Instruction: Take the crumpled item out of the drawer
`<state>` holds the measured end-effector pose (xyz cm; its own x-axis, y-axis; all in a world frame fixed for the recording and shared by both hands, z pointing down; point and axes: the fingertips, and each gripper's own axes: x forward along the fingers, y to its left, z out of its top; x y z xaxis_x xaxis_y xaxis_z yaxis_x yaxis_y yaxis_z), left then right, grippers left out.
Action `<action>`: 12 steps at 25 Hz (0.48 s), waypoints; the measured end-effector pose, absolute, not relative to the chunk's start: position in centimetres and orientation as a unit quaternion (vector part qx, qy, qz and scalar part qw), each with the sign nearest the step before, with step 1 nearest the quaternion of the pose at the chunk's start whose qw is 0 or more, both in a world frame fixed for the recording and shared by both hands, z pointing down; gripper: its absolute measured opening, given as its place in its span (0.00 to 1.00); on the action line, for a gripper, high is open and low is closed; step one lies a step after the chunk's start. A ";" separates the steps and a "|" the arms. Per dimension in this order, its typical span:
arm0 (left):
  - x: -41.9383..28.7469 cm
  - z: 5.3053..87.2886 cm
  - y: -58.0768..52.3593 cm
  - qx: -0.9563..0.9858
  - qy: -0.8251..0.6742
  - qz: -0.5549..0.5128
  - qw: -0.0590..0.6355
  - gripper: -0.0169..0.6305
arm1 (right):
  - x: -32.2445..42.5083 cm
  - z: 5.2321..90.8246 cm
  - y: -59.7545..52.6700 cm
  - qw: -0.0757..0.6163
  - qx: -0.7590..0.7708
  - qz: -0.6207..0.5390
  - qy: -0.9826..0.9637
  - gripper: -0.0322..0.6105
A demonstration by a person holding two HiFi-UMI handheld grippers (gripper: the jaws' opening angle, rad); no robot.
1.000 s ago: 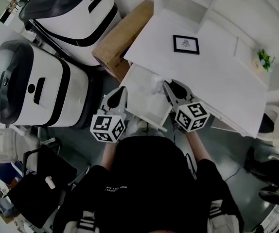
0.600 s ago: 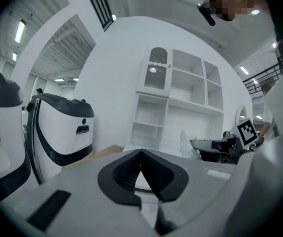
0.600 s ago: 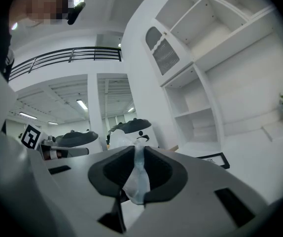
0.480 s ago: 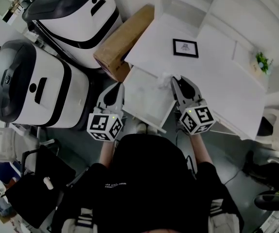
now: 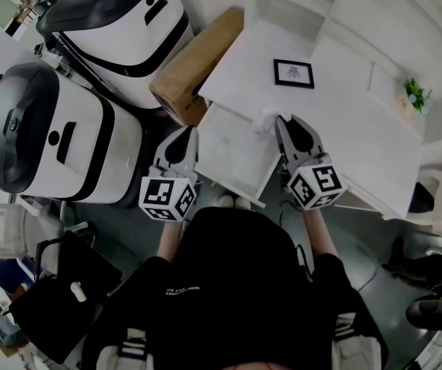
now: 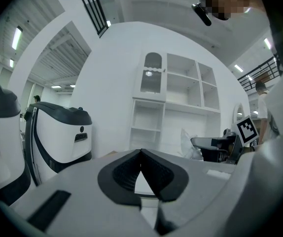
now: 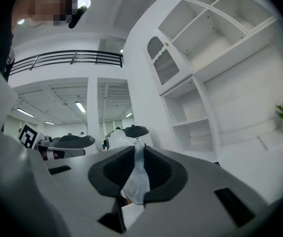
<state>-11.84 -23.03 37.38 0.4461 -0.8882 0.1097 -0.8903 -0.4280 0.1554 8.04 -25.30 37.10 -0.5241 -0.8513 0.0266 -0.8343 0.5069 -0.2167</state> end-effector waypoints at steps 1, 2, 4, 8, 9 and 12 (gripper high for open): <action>-11.8 37.4 -23.0 0.845 -0.526 0.006 0.095 0.02 | 8.1 37.2 -25.2 0.040 -0.487 -0.100 0.867 0.13; -11.7 37.3 -22.9 0.846 -0.526 0.006 0.094 0.02 | 8.1 37.2 -25.1 0.037 -0.487 -0.099 0.867 0.13; -11.6 37.2 -22.9 0.846 -0.525 0.008 0.092 0.02 | 8.2 37.2 -25.1 0.034 -0.488 -0.096 0.867 0.13; -11.7 37.0 -22.9 0.847 -0.525 0.010 0.088 0.02 | 8.1 37.0 -25.0 0.028 -0.490 -0.085 0.867 0.13; -11.7 37.0 -22.9 0.847 -0.525 0.011 0.087 0.02 | 8.0 37.0 -25.0 0.028 -0.490 -0.083 0.867 0.13; -11.7 37.0 -22.9 0.847 -0.524 0.012 0.086 0.02 | 8.0 37.0 -25.0 0.026 -0.491 -0.079 0.867 0.13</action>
